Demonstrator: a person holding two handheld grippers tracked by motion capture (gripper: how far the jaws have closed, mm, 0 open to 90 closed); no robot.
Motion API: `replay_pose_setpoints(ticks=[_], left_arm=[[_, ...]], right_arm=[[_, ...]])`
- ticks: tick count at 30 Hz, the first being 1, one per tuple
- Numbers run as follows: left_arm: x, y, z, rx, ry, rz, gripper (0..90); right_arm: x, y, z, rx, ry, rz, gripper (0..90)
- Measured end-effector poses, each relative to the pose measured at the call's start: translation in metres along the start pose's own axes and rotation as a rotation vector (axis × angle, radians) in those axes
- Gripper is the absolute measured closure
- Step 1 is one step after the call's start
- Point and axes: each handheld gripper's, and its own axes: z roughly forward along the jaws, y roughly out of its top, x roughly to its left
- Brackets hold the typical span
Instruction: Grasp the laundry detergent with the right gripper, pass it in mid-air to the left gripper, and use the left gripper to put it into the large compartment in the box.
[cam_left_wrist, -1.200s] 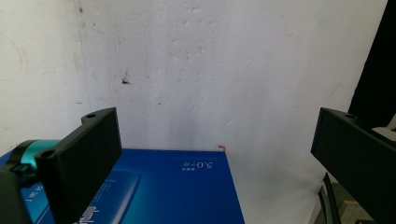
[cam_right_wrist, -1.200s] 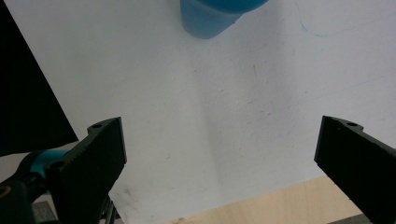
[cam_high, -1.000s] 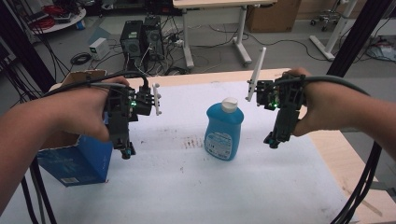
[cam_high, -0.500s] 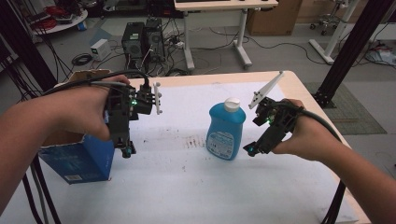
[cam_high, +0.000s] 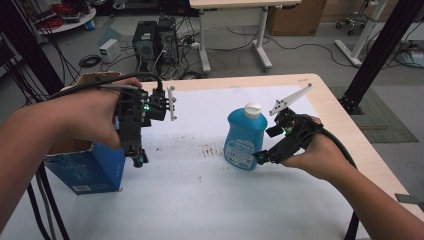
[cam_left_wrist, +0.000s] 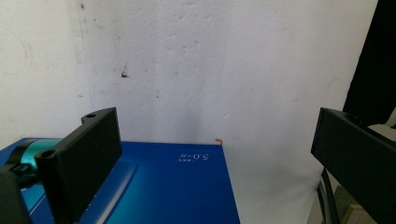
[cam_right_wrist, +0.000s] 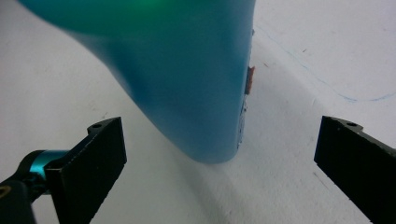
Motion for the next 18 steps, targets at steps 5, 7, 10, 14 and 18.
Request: replay_pose_setpoints(ticks=[5, 7, 10, 14, 18], left_arm=[[0.001, 0.0, 0.001, 0.002, -0.002, 0.006, 1.7], [0.002, 0.001, 0.002, 0.006, -0.005, 0.003, 1.7], [0.003, 0.0, 0.002, 0.002, -0.006, 0.006, 1.7], [0.004, -0.002, 0.0, -0.007, -0.006, 0.001, 1.7], [0.005, -0.002, 0.002, -0.004, -0.007, -0.002, 1.7]], right_arm=[[-0.001, -0.001, 0.006, -0.044, 0.017, 0.029, 1.2], [0.0, -0.002, 0.009, -0.058, 0.017, 0.032, 1.2], [0.001, -0.004, 0.013, -0.081, 0.012, 0.044, 1.2], [0.001, -0.006, 0.015, -0.119, -0.006, 0.052, 1.2], [0.0, -0.007, 0.016, -0.153, -0.007, 0.067, 1.2]])
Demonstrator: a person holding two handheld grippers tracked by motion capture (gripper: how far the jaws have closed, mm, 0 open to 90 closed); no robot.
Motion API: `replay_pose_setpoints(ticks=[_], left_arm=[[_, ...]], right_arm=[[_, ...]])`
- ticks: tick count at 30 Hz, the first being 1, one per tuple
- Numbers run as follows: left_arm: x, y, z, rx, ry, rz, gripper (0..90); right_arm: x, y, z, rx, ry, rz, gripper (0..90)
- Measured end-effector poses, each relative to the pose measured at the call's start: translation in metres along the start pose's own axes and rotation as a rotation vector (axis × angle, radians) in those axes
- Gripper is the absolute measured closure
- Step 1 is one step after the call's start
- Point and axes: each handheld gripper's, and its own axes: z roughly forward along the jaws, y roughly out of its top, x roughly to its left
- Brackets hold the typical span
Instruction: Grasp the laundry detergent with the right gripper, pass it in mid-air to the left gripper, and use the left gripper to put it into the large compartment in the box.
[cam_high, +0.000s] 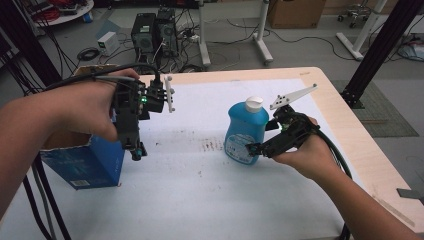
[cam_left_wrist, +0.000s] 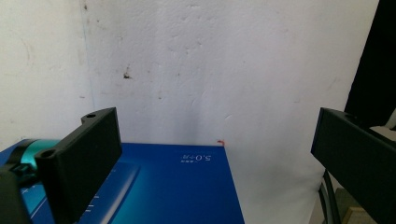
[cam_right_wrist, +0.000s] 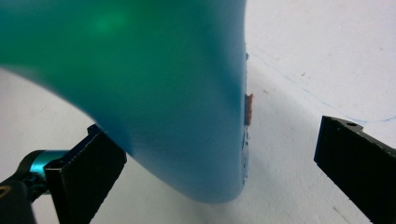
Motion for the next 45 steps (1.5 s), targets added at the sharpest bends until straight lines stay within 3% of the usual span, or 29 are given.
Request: replay_pose_setpoints(ticks=[22, 35, 45], left_arm=[[0.001, 0.005, 0.004, 0.017, -0.012, 0.004, 1.7], [0.003, 0.004, 0.006, 0.026, -0.018, 0.0, 1.7], [0.002, 0.005, 0.007, 0.021, -0.017, 0.0, 1.7]], right_arm=[[0.004, -0.004, 0.017, -0.128, 0.02, 0.005, 2.0], [0.003, -0.01, 0.019, -0.2, 0.01, 0.027, 12.1], [0.004, -0.011, 0.021, -0.206, 0.003, 0.016, 14.9]])
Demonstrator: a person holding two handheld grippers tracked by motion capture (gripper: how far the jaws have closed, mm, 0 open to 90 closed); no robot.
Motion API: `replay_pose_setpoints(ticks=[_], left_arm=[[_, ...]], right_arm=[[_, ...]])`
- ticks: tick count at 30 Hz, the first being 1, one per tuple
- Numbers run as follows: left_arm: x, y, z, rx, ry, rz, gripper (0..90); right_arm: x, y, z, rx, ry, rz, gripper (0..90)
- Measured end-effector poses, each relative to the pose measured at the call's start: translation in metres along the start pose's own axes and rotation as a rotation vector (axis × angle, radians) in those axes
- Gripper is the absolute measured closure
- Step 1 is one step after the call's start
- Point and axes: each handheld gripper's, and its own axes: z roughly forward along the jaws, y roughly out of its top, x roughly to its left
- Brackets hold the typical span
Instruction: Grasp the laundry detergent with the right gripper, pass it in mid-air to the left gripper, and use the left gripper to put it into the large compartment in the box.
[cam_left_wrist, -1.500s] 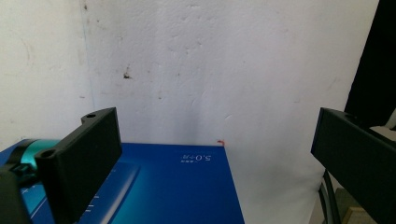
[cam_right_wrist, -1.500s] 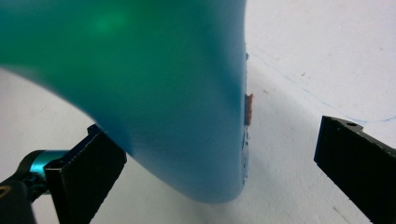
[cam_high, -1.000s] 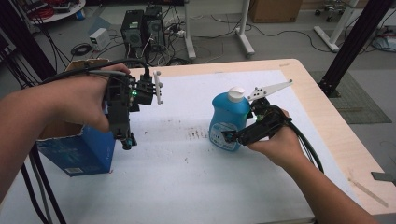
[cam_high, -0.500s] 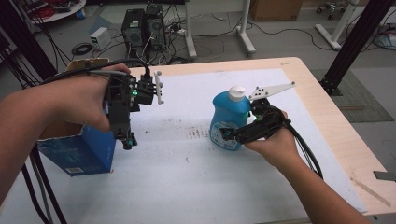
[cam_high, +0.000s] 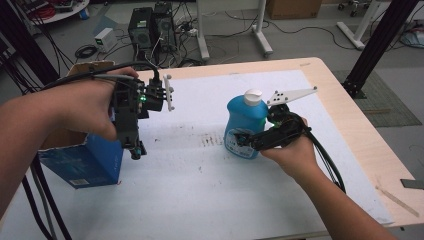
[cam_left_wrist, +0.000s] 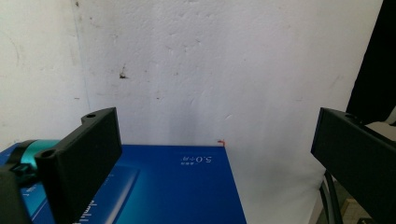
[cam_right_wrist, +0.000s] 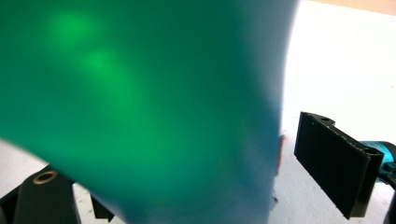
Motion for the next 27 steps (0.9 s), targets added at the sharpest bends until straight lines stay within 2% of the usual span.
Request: replay_pose_setpoints(ticks=[12, 14, 27], left_arm=[[0.0006, -0.0007, 0.0004, 0.006, 0.001, -0.002, 1.7], [0.0008, -0.0003, 0.0008, 0.008, 0.001, -0.002, 1.7], [0.0022, 0.0022, 0.0023, 0.01, -0.002, 0.005, 1.7]], right_arm=[[0.0019, -0.0022, 0.0009, -0.02, -0.011, -0.007, 19.6], [0.0022, -0.0028, 0.0001, -0.024, -0.007, -0.008, 24.8], [0.003, -0.0035, 0.0002, -0.022, -0.022, -0.017, 26.5]])
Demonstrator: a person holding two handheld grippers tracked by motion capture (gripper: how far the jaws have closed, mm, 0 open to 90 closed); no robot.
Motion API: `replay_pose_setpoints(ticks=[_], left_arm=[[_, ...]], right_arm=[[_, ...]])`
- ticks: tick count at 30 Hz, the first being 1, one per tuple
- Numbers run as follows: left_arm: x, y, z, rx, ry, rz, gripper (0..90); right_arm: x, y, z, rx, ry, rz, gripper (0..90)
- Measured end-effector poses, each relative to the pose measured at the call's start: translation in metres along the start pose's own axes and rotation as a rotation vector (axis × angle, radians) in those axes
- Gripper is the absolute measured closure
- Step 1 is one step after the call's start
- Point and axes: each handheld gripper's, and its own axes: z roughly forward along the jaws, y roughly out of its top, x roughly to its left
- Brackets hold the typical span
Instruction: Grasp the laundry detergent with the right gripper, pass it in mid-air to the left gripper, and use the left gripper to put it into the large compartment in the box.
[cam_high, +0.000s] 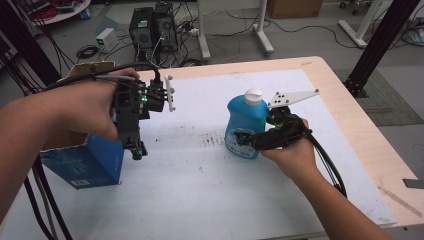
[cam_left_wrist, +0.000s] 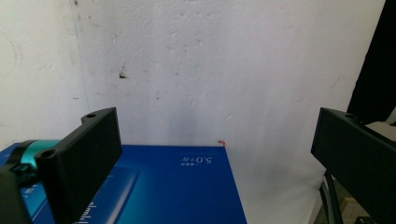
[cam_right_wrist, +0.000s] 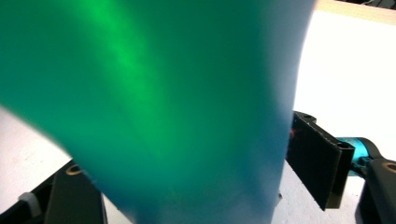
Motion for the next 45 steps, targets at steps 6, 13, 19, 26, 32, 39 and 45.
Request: replay_pose_setpoints(ticks=[6, 13, 19, 26, 32, 39, 45], left_arm=[[0.001, 0.0, 0.001, 0.003, 0.0, -0.001, 1.7], [0.001, -0.001, 0.001, 0.004, 0.0, -0.006, 1.7], [0.001, -0.001, 0.0, 0.002, 0.002, -0.006, 1.7], [-0.004, 0.003, -0.003, -0.014, 0.006, 0.005, 1.7], [-0.008, 0.008, -0.006, -0.024, 0.012, 0.009, 1.7], [-0.013, 0.019, -0.018, -0.033, 0.032, 0.032, 1.7], [-0.015, 0.024, -0.027, -0.046, 0.049, 0.04, 1.7]], right_arm=[[0.002, 0.0, 0.0, -0.018, -0.003, -0.009, 29.4], [0.005, -0.001, 0.002, -0.022, 0.007, -0.033, 39.5], [0.008, 0.0, 0.001, -0.021, -0.018, -0.086, 43.6], [0.01, 0.002, -0.001, -0.006, -0.017, -0.126, 45.5], [0.015, 0.005, -0.002, 0.025, 0.035, -0.159, 45.3], [0.026, 0.016, -0.005, 0.045, 0.107, -0.205, 46.5], [0.033, 0.029, -0.008, 0.021, 0.174, -0.195, 48.2]])
